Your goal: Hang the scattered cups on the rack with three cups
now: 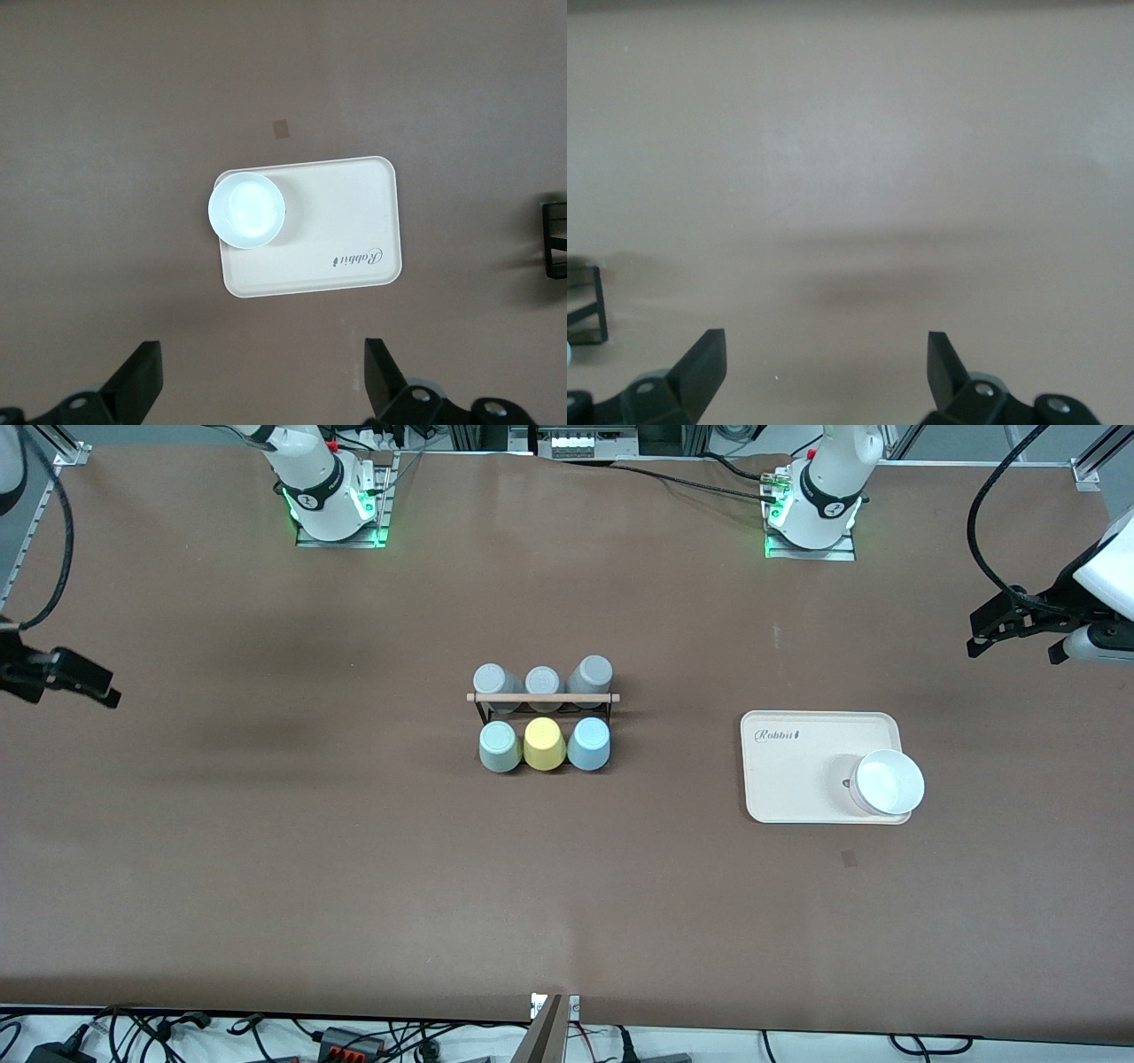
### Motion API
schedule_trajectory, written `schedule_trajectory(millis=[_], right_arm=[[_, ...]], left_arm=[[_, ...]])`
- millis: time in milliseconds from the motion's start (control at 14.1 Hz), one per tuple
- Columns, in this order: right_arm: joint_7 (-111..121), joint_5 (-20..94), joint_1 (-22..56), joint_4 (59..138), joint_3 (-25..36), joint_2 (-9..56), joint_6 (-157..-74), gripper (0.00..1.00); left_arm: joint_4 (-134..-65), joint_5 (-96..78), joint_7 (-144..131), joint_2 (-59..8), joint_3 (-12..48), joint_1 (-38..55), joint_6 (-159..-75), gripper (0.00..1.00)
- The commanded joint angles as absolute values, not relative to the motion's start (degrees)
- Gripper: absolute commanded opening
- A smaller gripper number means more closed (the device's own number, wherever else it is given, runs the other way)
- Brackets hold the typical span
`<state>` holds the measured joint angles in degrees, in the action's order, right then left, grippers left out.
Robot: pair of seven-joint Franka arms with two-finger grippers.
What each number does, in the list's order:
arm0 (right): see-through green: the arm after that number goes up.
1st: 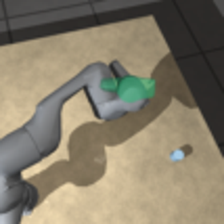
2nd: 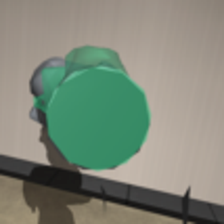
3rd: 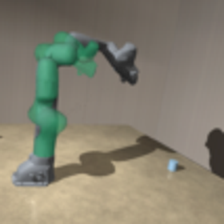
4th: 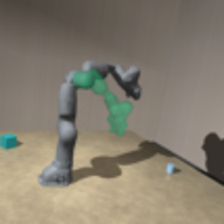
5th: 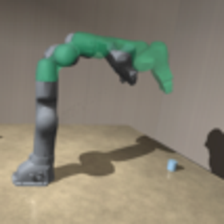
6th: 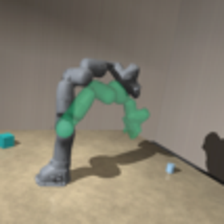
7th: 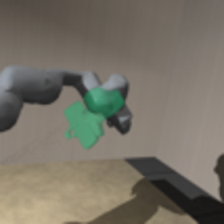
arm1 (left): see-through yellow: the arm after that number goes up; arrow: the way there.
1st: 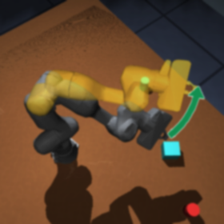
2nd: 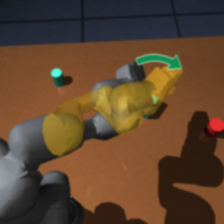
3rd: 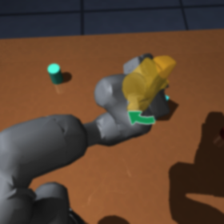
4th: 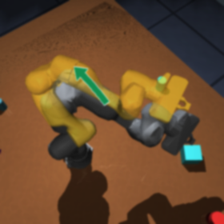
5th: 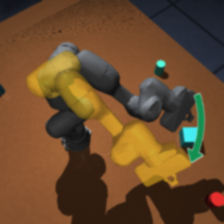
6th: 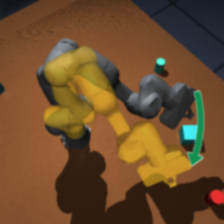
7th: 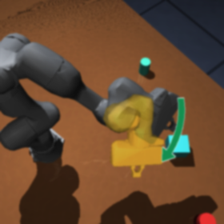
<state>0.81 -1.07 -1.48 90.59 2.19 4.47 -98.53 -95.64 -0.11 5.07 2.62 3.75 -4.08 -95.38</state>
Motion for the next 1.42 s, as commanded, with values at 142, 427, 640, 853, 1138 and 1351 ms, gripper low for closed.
schedule_trajectory(millis=[142, 427, 640, 853, 1138, 1351], right_arm=[[1.93, -2.2, -1.14, 101.78, 1.41, -4.22, -99.5, 1.0], [1.67, -1.14, -0.97, 99.14, 1.58, -2.37, -99.41, 1.0], [1.32, -1.05, -0.97, 99.4, 1.58, -2.29, -98.97, 1.0], [1.14, -1.05, -0.88, 99.4, 1.58, -2.37, -99.14, 1.0], [0.97, -1.05, 0.26, 99.58, 1.85, -2.29, -99.32, 1.0], [0.97, -1.05, 0.26, 99.58, 1.93, -2.46, -98.79, 1.0]], left_arm=[[-96.94, 0.35, 5.36, 4.31, 4.22, -4.66, -95.53, 1.0], [-97.03, 0.09, 5.36, 4.31, 4.22, -4.83, -95.8, 1.0], [-97.03, 0.0, 5.36, 4.39, 4.13, -4.83, -95.89, 1.0], [-97.03, -0.18, 5.36, 4.39, 4.13, -4.83, -95.89, 1.0], [-97.03, -0.26, 5.36, 4.39, 4.04, -4.83, -95.89, 1.0], [-96.94, -0.26, 5.36, 4.39, 4.04, -4.83, -95.8, 1.0]])
